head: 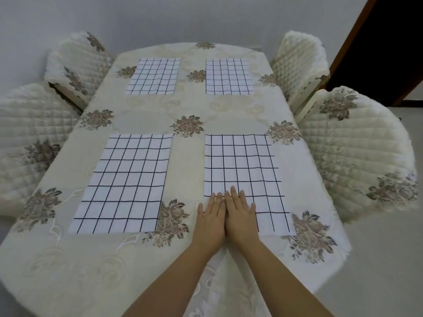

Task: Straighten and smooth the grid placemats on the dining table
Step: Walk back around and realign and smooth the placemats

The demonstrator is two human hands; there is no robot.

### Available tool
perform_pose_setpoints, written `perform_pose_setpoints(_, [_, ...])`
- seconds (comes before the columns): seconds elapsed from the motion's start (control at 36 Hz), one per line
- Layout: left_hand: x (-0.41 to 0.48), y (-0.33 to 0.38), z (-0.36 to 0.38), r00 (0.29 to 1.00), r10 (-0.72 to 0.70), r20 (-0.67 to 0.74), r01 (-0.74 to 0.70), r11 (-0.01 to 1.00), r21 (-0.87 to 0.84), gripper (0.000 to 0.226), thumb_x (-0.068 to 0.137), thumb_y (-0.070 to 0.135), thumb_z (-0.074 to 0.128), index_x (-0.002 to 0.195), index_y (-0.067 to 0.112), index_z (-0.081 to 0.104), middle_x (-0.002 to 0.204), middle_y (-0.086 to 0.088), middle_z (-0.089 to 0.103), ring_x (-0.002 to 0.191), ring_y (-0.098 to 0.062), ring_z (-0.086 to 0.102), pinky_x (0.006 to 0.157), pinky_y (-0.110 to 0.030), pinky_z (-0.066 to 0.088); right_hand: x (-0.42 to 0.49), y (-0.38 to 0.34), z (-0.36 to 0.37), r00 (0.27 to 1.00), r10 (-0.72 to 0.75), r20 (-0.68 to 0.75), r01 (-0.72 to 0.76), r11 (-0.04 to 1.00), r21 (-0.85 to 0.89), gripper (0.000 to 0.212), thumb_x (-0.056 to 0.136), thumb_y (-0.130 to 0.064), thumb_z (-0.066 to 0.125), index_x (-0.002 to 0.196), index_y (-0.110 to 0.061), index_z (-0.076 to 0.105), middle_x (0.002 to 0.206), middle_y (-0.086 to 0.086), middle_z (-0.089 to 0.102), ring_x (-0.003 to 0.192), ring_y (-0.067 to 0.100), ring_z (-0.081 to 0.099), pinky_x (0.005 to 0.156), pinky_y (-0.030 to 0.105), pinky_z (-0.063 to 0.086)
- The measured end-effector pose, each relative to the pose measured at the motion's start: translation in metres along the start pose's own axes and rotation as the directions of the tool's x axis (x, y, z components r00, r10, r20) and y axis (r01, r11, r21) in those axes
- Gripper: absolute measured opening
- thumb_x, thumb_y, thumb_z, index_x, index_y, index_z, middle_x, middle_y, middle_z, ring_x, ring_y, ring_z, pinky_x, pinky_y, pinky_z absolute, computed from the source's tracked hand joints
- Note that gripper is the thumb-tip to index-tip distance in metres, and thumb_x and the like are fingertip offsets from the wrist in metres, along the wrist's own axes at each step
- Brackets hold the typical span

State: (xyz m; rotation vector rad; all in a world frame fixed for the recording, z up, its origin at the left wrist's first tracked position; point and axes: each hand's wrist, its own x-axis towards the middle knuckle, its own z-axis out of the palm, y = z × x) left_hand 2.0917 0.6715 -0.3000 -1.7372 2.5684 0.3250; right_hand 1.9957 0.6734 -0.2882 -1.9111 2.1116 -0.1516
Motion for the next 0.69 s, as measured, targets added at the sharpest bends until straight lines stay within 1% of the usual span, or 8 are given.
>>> perform_pose_setpoints(0.11, [-0.001, -0.008, 0.014, 0.999, -0.053, 0.008, 0.053, 0.998, -0.027, 0.051, 0.081, 0.033, 0.035, 0.12, 0.016, 0.063, 0.129, -0.002, 0.06, 0.123, -0.017, 0.052, 0.085, -0.048, 0.051, -0.007, 0.024, 0.014, 0.999, -0.024, 0.035, 0.025, 0.999, -0.027, 0.052, 0.083, -0.033, 0.035, 0.124, -0.014, 0.06, 0.133, 0.005, 0.057, 0.119, 0.028, 0.057, 0.085, 0.054, 0.049])
perform_pose_setpoints(0.19, [-0.007, -0.015, 0.021, 0.997, -0.046, -0.064, 0.044, 0.998, -0.041, 0.052, 0.084, 0.035, 0.035, 0.129, 0.018, 0.053, 0.138, -0.001, 0.052, 0.131, -0.015, 0.034, 0.091, -0.053, 0.046, -0.015, 0.046, 0.018, 0.998, -0.058, 0.0, 0.058, 0.998, -0.024, 0.056, 0.089, -0.039, 0.028, 0.14, -0.018, 0.041, 0.149, 0.001, 0.037, 0.137, 0.025, 0.035, 0.103, 0.055, 0.032])
perform_pose_setpoints(0.31, [-0.013, -0.023, 0.019, 0.993, -0.087, -0.078, 0.083, 0.995, -0.056, 0.053, 0.085, 0.034, 0.034, 0.134, 0.018, 0.046, 0.14, -0.002, 0.049, 0.131, -0.02, 0.044, 0.094, -0.055, 0.043, -0.019, 0.075, 0.01, 1.0, 0.013, -0.001, -0.014, 1.0, -0.026, 0.068, 0.086, -0.048, 0.006, 0.149, -0.023, 0.015, 0.155, -0.008, 0.0, 0.146, 0.02, 0.005, 0.114, 0.052, 0.009])
perform_pose_setpoints(0.39, [-0.022, -0.035, 0.024, 0.98, -0.126, -0.155, 0.117, 0.991, -0.066, 0.054, 0.087, 0.033, 0.031, 0.138, 0.018, 0.035, 0.144, -0.001, 0.045, 0.138, -0.016, 0.026, 0.112, -0.046, 0.023, -0.023, 0.1, 0.004, 0.996, 0.088, -0.01, -0.088, 0.996, -0.028, 0.075, 0.079, -0.052, -0.008, 0.149, -0.028, 0.003, 0.15, -0.013, -0.016, 0.146, 0.017, -0.006, 0.116, 0.048, 0.002])
perform_pose_setpoints(0.44, [-0.03, -0.043, 0.027, 0.973, -0.166, -0.159, 0.153, 0.984, -0.093, 0.053, 0.088, 0.033, 0.03, 0.139, 0.019, 0.032, 0.145, -0.001, 0.043, 0.139, -0.014, 0.018, 0.111, -0.047, 0.018, -0.027, 0.111, 0.0, 0.988, 0.153, -0.03, -0.154, 0.988, -0.012, 0.077, 0.078, -0.052, -0.008, 0.149, -0.027, 0.007, 0.154, -0.011, -0.009, 0.146, 0.017, -0.002, 0.116, 0.048, 0.004])
perform_pose_setpoints(0.53, [-0.044, -0.053, 0.028, 0.967, -0.186, -0.173, 0.172, 0.981, -0.092, 0.052, 0.088, 0.032, 0.031, 0.138, 0.018, 0.035, 0.144, 0.001, 0.042, 0.142, -0.011, 0.014, 0.104, -0.05, 0.033, -0.033, 0.122, -0.007, 0.976, 0.213, -0.044, -0.213, 0.977, 0.005, 0.077, 0.079, -0.05, -0.005, 0.148, -0.026, 0.017, 0.157, -0.008, 0.007, 0.146, 0.018, 0.007, 0.116, 0.048, 0.006])
perform_pose_setpoints(0.61, [-0.06, -0.063, 0.031, 0.961, -0.202, -0.189, 0.178, 0.975, -0.134, 0.051, 0.087, 0.03, 0.032, 0.136, 0.017, 0.039, 0.144, 0.004, 0.038, 0.143, 0.0, -0.006, 0.105, -0.042, 0.02, -0.037, 0.131, -0.013, 0.972, 0.235, -0.006, -0.235, 0.97, 0.059, 0.061, 0.092, -0.047, 0.008, 0.149, -0.027, 0.011, 0.158, -0.01, 0.001, 0.146, 0.014, 0.0, 0.116, 0.044, 0.001])
perform_pose_setpoints(0.69, [-0.066, -0.059, 0.024, 0.946, -0.26, -0.193, 0.203, 0.94, -0.274, 0.048, 0.088, 0.026, 0.034, 0.131, 0.016, 0.052, 0.143, 0.006, 0.04, 0.142, -0.003, 0.016, 0.108, -0.033, 0.013, -0.037, 0.132, -0.019, 0.958, 0.279, -0.069, -0.254, 0.934, 0.25, 0.044, 0.098, -0.02, 0.036, 0.142, -0.015, 0.035, 0.156, 0.002, 0.02, 0.145, 0.021, 0.013, 0.116, 0.042, 0.006])
